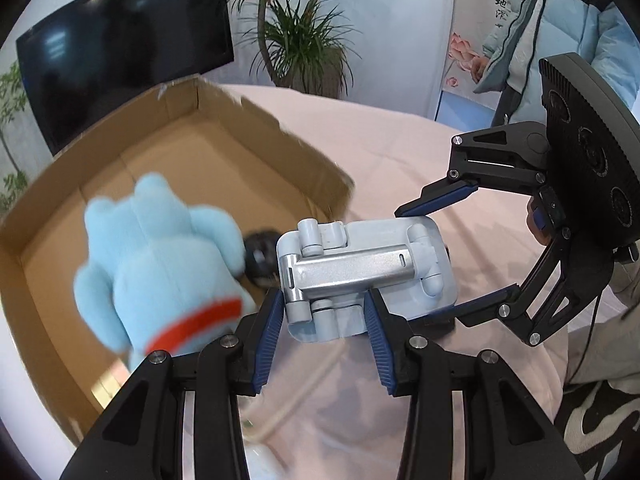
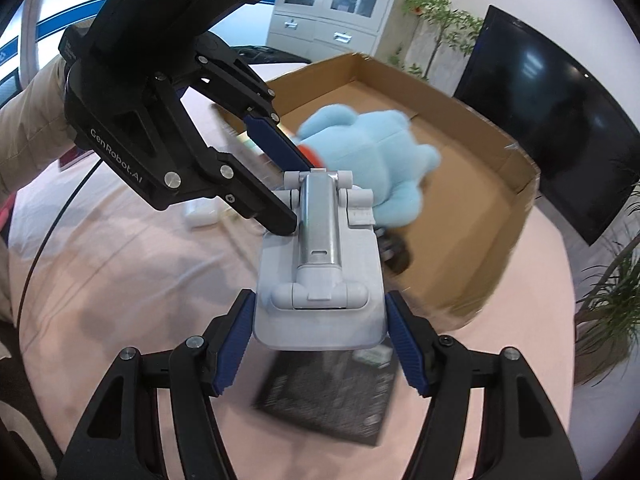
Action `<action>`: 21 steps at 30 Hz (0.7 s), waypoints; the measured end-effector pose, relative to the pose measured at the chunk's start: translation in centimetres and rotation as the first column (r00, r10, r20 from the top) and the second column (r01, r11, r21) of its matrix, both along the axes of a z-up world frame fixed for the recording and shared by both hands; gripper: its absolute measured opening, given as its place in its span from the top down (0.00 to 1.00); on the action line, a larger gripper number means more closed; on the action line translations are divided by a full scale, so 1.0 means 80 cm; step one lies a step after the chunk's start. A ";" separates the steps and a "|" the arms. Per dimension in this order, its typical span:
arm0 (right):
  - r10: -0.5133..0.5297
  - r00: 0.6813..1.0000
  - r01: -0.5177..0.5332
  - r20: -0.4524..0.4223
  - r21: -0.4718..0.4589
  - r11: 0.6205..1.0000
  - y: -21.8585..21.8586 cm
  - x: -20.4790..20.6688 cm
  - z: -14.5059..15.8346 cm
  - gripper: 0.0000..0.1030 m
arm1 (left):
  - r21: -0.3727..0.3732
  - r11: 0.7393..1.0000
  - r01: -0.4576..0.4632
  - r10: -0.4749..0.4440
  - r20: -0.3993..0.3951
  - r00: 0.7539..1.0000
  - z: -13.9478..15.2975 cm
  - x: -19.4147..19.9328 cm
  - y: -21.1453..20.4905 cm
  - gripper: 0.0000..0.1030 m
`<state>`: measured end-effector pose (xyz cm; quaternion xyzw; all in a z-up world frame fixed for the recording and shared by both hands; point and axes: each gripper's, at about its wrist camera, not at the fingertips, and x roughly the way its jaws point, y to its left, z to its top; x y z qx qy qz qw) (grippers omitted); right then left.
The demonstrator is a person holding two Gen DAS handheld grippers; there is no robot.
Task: Organize objects
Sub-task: 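Carry the phone stand over the box and lower it inside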
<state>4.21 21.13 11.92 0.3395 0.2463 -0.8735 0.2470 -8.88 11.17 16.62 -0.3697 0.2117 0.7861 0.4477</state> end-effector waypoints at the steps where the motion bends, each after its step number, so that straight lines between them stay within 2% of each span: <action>1: -0.003 1.000 0.003 -0.004 0.000 1.000 0.005 -0.005 0.006 0.38 | -0.002 1.000 0.003 -0.003 -0.005 1.000 0.005 -0.007 0.004 0.62; 7: -0.026 0.999 0.027 -0.035 0.006 1.000 0.024 -0.046 0.030 0.38 | -0.024 1.000 0.013 -0.014 -0.043 0.999 0.039 -0.049 0.022 0.62; 12: -0.036 0.998 0.036 -0.044 0.003 0.999 0.035 -0.078 0.042 0.38 | -0.046 0.999 0.014 -0.016 -0.053 0.998 0.051 -0.083 0.038 0.62; 21: -0.065 0.998 0.065 -0.023 -0.011 0.998 0.058 -0.146 0.032 0.38 | -0.101 0.995 -0.008 0.003 -0.051 0.999 0.036 -0.152 0.071 0.62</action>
